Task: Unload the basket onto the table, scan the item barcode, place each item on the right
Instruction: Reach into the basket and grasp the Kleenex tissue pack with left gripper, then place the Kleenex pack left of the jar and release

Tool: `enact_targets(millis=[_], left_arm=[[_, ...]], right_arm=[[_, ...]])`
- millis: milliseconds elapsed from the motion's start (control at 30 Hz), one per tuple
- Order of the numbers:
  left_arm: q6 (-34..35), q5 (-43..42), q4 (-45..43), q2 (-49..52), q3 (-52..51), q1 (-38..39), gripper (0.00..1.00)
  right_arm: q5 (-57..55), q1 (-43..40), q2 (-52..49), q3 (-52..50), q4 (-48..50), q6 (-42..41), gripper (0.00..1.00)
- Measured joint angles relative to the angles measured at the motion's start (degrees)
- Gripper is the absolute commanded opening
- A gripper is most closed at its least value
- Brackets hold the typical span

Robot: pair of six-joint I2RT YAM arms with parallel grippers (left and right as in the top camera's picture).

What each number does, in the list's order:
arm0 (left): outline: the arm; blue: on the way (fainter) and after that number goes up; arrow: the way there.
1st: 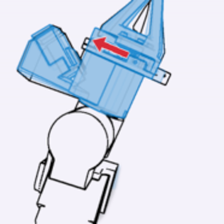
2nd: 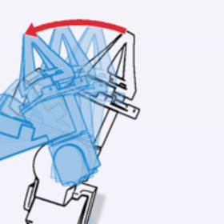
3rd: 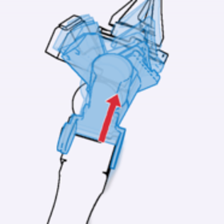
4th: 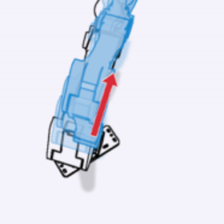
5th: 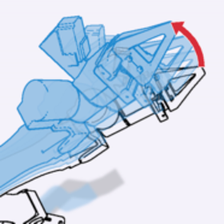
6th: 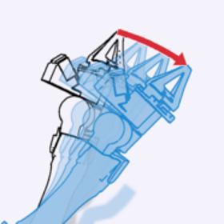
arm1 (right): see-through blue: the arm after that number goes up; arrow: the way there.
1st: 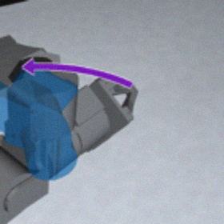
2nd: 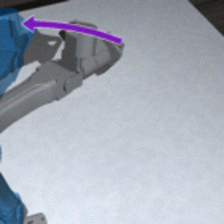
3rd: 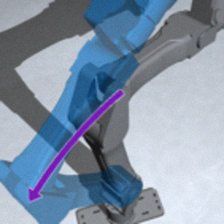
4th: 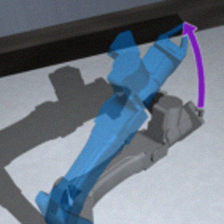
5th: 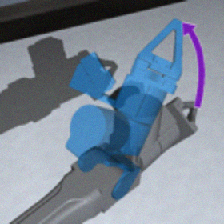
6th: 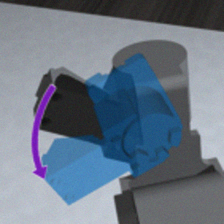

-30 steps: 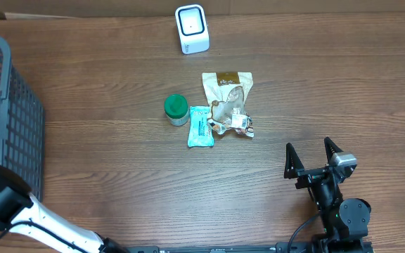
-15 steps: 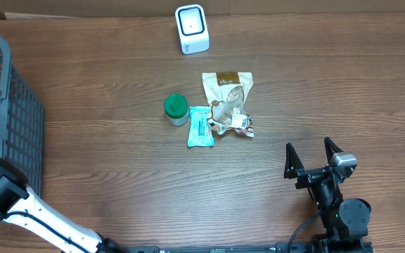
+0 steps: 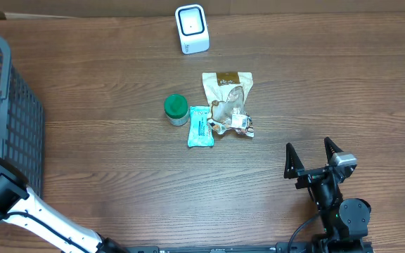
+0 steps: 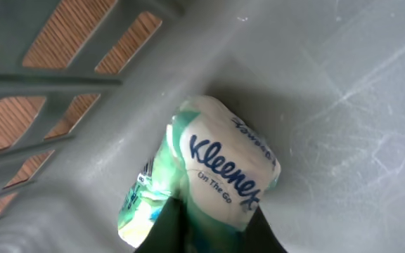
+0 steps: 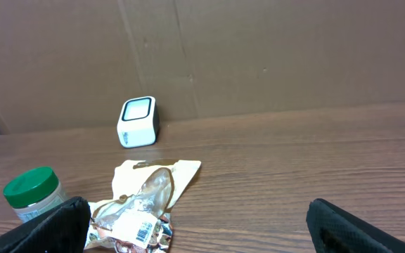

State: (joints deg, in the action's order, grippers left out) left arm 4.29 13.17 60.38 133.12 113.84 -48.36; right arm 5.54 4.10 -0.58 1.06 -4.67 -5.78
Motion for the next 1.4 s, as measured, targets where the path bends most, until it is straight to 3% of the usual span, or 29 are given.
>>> enact_targets(millis=[200,400,567,700,867,1000,1133,1267,1400], left_arm=[[0.7,0.1,5.9,-0.5,0.1,0.0,0.04],[6.5,-1.2,8.5,-5.3,0.3,0.0,0.04],[13.6,-6.4,6.4,-20.9,2.1,0.3,0.04],[20.1,-20.3,5.1,-35.2,4.0,2.3,0.04],[18.7,-31.0,8.0,-43.1,4.3,16.9,0.04],[14.3,-25.7,14.7,-42.4,2.8,34.4,0.04],[13.0,-17.3,14.4,-40.7,-5.2,47.8,0.04],[13.6,-13.5,8.1,-35.3,-15.8,54.9,0.04],[15.2,-11.8,3.4,-30.0,-23.0,57.0,0.04]], right_arm=[[0.0,0.0,0.0,0.0,0.0,0.0,1.0],[0.0,0.0,0.0,0.0,0.0,0.0,1.0],[0.0,0.0,0.0,0.0,0.0,0.0,1.0],[0.0,0.0,0.0,0.0,0.0,0.0,1.0],[0.0,0.0,0.0,0.0,0.0,0.0,1.0],[0.0,0.0,0.0,0.0,0.0,0.0,1.0],[0.0,0.0,0.0,0.0,0.0,0.0,1.0],[0.0,0.0,0.0,0.0,0.0,0.0,1.0],[0.0,0.0,0.0,0.0,0.0,0.0,1.0]])
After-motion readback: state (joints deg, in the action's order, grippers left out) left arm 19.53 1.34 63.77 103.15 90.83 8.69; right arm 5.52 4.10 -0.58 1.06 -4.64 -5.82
